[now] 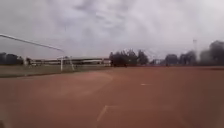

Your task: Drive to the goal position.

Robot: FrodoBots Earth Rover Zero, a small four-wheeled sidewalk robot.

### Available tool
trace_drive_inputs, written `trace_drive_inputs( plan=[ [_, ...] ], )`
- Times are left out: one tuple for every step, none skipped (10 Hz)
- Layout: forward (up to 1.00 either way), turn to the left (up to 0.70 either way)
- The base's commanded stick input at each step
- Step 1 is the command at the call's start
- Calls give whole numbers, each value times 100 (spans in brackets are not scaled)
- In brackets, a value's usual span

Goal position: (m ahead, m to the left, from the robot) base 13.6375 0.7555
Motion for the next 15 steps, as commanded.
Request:
trace_drive_inputs(
  plan=[
    [50, -50],
    [50, -50],
    [50, 0],
    [50, 0],
    [50, 0],
    [50, 0],
    [50, 0],
    [50, 0],
    [50, 0],
    [50, 0],
    [50, 0],
    [50, 0],
    [50, 0],
    [50, 0],
    [50, 0]
  ],
)
